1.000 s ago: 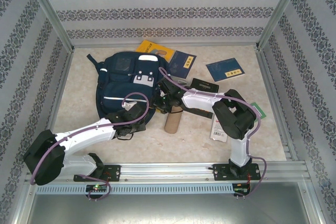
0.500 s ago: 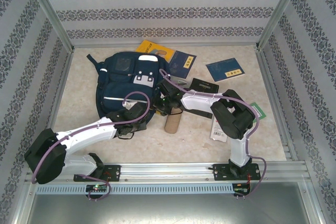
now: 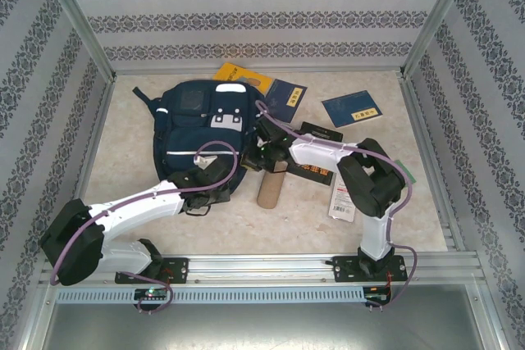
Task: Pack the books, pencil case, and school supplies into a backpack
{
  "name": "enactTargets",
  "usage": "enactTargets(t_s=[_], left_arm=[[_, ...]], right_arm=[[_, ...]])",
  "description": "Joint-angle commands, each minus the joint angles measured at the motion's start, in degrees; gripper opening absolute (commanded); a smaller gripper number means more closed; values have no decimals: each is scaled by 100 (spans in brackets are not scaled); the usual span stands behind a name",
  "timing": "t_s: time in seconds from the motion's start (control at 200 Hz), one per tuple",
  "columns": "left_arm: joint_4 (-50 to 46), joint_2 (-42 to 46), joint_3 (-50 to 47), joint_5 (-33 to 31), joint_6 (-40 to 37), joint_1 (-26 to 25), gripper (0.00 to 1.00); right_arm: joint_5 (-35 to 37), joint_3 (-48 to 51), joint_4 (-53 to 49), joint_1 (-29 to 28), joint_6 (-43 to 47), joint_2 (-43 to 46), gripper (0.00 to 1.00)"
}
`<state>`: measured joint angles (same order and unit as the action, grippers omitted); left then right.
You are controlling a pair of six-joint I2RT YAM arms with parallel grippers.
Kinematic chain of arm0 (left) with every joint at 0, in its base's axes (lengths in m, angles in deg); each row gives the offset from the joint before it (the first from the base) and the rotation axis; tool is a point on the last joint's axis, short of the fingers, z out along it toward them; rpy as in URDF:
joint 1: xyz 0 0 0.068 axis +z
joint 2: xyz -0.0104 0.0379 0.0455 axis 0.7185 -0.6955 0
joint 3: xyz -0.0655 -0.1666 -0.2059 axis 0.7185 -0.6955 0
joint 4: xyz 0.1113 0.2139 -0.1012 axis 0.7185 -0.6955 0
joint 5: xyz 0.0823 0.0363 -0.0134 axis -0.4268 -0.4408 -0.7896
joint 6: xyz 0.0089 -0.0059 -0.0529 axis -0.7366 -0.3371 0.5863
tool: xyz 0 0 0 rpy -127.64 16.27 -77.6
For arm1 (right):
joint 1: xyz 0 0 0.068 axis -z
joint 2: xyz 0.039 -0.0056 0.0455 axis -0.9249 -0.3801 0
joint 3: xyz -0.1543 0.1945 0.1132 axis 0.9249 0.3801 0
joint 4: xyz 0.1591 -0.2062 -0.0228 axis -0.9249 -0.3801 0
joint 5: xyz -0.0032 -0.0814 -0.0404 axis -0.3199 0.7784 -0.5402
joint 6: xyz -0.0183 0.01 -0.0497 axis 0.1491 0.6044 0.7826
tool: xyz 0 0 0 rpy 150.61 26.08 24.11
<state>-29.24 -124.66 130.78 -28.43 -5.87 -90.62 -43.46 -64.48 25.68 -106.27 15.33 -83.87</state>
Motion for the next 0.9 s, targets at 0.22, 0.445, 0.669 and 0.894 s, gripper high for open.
enactTargets(t_s=[0.22,0.445,0.669,0.894], left_arm=[[-1790,-364,352,-986,-275,401,0],[-1998,-683,592,-1141,-606,1293,0],[-1518,-904,965,-587,-1239,1564,0],[-747,-549,869,456,-1580,940,0]], right_arm=[[598,-219,-753,1113,960,519,0],[678,-499,-1071,1760,1553,462,0],[486,-1074,-1261,2072,1966,89,0],[405,-1922,-1418,2084,2145,-460,0]])
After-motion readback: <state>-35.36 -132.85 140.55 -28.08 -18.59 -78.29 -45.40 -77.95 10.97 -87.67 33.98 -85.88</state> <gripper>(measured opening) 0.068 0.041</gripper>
